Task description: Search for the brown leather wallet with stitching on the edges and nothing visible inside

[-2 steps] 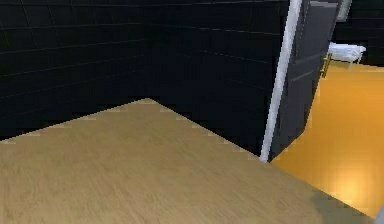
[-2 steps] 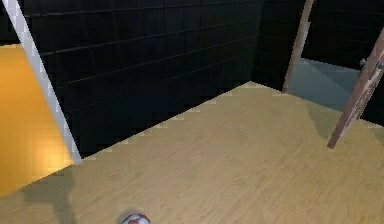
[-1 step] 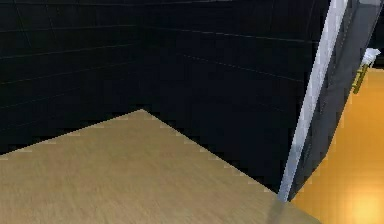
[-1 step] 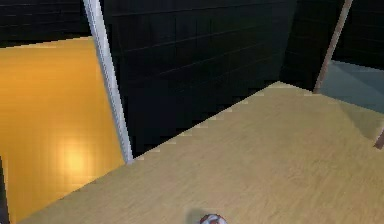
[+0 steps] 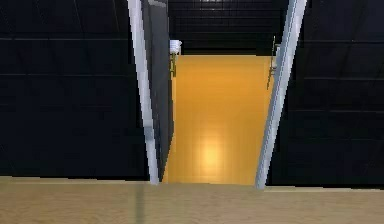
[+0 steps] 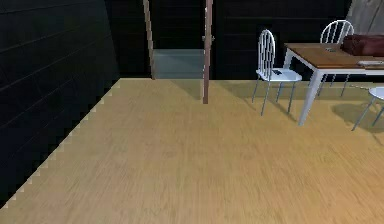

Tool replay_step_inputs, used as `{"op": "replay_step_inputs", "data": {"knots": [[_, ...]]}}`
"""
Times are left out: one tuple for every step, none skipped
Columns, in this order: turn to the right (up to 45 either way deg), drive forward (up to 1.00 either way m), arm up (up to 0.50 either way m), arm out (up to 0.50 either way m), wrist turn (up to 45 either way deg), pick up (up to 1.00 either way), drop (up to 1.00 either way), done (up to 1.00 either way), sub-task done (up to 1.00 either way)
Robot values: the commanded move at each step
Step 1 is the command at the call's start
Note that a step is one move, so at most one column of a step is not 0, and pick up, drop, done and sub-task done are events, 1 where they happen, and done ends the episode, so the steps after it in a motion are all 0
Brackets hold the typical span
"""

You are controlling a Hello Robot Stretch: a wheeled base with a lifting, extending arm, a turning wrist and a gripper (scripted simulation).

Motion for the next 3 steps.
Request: {"op": "replay_step_inputs", "data": {"knots": [[12.0,0.0,0.0,0.0,0.0,0.0,0.0,0.0,0.0],[0.0,0.95,0.0,0.0,0.0,0.0,0.0,0.0,0.0],[-21.0,0.0,0.0,0.0,0.0,0.0,0.0,0.0,0.0]]}}
